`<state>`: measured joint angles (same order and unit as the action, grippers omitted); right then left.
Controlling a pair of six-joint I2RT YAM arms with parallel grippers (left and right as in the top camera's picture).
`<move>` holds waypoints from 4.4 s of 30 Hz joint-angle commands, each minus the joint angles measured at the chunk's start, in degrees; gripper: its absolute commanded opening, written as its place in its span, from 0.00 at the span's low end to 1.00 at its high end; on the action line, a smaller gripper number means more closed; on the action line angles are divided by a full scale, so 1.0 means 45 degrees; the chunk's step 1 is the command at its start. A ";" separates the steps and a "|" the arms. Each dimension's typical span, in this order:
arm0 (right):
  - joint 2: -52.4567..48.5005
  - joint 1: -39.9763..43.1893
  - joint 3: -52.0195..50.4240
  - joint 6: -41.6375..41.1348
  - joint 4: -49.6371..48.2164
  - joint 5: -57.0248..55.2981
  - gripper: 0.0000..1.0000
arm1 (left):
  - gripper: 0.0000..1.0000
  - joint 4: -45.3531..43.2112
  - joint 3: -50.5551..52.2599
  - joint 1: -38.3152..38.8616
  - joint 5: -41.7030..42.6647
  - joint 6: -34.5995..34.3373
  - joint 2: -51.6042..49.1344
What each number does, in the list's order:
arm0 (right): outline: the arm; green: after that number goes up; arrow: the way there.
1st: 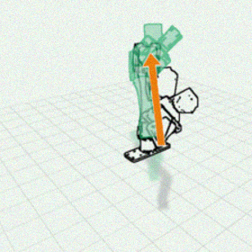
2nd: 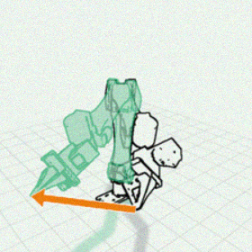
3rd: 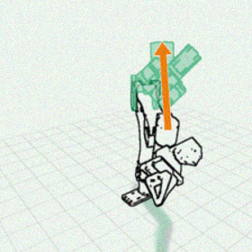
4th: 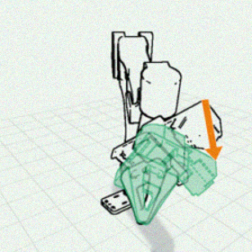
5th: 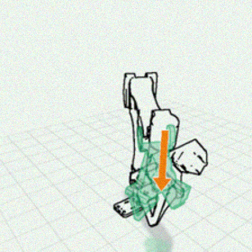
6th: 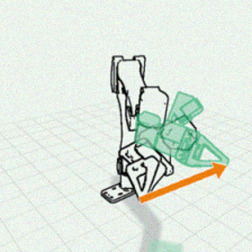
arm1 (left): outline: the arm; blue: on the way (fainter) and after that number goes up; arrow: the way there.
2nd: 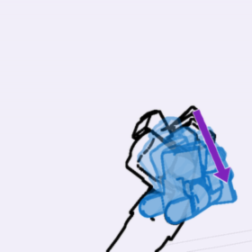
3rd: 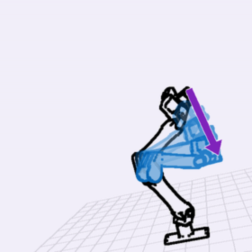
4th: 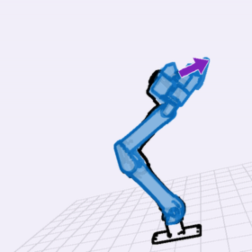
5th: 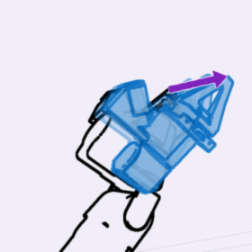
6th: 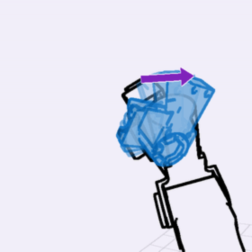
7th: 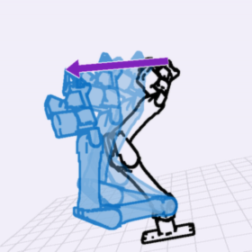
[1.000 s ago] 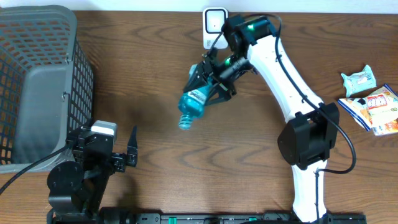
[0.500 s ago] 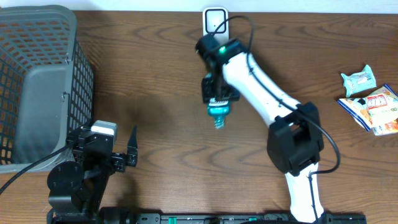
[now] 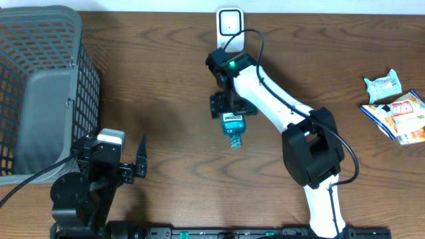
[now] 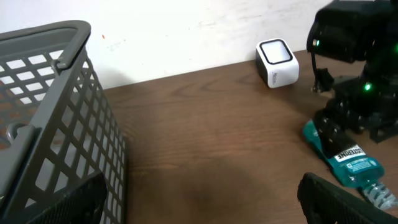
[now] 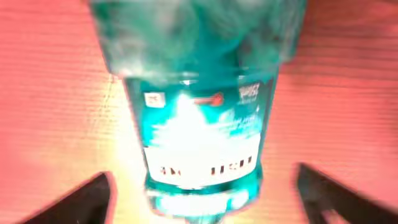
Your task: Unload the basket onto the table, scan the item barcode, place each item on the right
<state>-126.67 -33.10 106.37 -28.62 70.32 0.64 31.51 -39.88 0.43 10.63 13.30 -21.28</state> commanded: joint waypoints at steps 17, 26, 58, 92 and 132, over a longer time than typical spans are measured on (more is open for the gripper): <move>0.0573 -0.1409 -0.2871 -0.1836 0.0631 0.0267 0.93 | 0.98 -0.0044 -0.0068 0.0005 0.0165 -0.0121 0.0010; 0.0573 -0.0753 -0.4435 -0.1919 -0.2098 0.0253 0.62 | 0.98 -0.0049 -0.0068 0.0005 0.0165 -0.0121 0.0010; 0.0636 0.0695 0.0695 0.2395 0.6047 0.5780 0.06 | 0.98 -0.0044 -0.0068 0.0005 0.0165 -0.0121 0.0010; 0.0738 0.2555 0.0685 -0.0471 0.6042 1.0836 0.10 | 0.98 -0.0044 -0.0068 0.0005 0.0165 -0.0121 0.0010; 0.1627 0.4668 0.0680 -0.1962 0.6047 0.8757 0.16 | 0.98 -0.0044 -0.0068 0.0005 0.0165 -0.0121 0.0010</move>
<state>-123.72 -11.60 108.97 -38.57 97.43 40.64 31.51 -39.88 0.43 10.63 13.30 -21.28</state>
